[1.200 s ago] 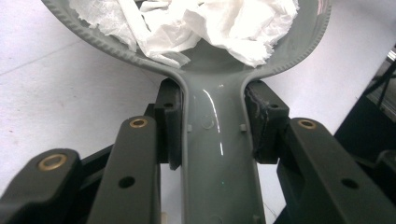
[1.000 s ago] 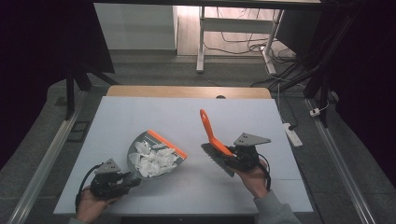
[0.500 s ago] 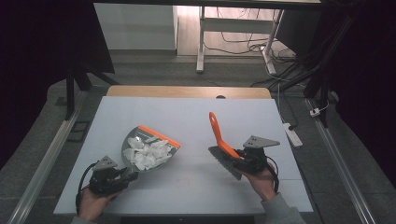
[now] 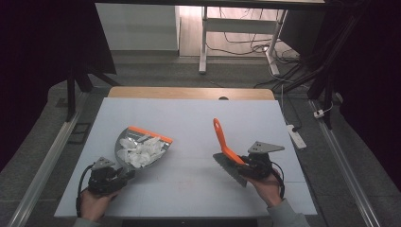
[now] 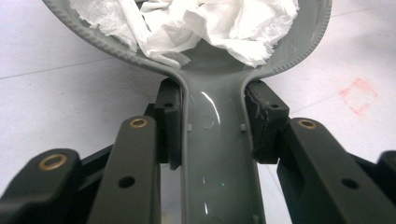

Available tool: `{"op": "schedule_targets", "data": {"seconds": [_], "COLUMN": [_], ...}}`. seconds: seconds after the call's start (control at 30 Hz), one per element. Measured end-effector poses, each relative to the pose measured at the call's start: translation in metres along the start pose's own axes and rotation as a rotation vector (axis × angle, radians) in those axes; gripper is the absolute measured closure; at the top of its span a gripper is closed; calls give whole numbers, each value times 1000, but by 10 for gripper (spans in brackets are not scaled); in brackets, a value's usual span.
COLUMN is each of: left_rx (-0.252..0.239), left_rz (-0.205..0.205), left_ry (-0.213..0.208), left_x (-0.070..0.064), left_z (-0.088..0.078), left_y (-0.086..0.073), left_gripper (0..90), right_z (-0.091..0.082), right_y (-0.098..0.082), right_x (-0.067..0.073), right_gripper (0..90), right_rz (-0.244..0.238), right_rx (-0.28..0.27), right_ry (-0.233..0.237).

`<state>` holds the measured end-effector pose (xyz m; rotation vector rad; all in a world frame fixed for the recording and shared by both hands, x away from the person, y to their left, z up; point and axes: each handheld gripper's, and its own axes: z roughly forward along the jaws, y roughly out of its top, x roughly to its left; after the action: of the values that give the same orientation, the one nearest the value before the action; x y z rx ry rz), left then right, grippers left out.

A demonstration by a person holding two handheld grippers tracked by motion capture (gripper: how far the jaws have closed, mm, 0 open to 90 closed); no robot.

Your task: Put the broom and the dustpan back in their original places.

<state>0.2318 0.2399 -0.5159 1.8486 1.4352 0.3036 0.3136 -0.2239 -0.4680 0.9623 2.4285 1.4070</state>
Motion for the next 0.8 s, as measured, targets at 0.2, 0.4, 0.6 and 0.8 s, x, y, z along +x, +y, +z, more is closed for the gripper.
{"op": "schedule_targets", "data": {"seconds": [0.2, 0.4, 0.6, 0.8], "left_rx": [-4, -4, -5, 5], "left_rz": [-40, -97, -152, -177], "left_ry": [42, 62, 98, 111], "left_x": [4, 6, 5, 3], "left_z": [6, 12, 17, 21], "left_y": [-1, -1, -2, -1], "left_gripper": [616, 615, 615, 615], "right_z": [2, 2, 4, 9], "right_y": [-4, -8, -11, -17], "right_x": [2, 3, 4, -3], "right_gripper": [703, 703, 703, 703], "right_rz": [3, 6, 11, 46], "right_rx": [22, 41, 61, 91], "right_ry": [8, 13, 25, 6]}}
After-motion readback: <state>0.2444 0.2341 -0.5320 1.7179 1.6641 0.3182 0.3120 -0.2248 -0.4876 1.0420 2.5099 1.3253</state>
